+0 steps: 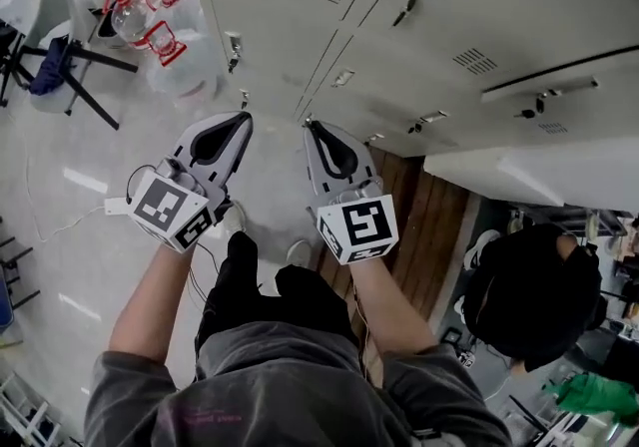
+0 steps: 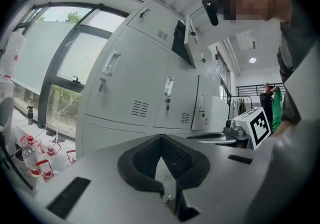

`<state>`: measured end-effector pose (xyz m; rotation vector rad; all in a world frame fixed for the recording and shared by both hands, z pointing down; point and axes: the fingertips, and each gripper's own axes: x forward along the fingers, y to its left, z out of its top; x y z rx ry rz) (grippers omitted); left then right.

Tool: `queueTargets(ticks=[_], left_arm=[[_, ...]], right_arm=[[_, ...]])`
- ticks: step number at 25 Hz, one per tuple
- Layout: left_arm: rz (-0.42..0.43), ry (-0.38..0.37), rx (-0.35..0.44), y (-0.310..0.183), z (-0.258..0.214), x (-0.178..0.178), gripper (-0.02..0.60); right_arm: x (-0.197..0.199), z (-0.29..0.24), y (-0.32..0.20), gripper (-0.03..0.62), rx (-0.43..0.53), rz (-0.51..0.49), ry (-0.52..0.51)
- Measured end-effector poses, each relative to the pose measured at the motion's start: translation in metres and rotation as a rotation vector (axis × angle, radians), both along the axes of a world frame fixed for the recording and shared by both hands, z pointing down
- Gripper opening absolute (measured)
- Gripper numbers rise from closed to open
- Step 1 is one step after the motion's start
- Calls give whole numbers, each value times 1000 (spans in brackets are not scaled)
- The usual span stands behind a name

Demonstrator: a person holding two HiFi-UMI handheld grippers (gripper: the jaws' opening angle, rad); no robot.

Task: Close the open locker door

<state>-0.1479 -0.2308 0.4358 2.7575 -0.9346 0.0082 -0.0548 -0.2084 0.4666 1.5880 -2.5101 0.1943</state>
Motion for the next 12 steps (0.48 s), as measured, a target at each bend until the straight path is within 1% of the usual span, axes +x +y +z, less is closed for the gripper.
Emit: queueTargets(ticks=[4,7,12], left_arm=[[23,5,10,43,-29,36,14],[43,4,37,71,-52,62,13],[68,8,83,108,-90,91,14]], right_arm=[[34,-28,45,35,10,-17,-13],[57,-49,74,35,29,-31,-15],[87,-84,112,34,59,-53,-19]])
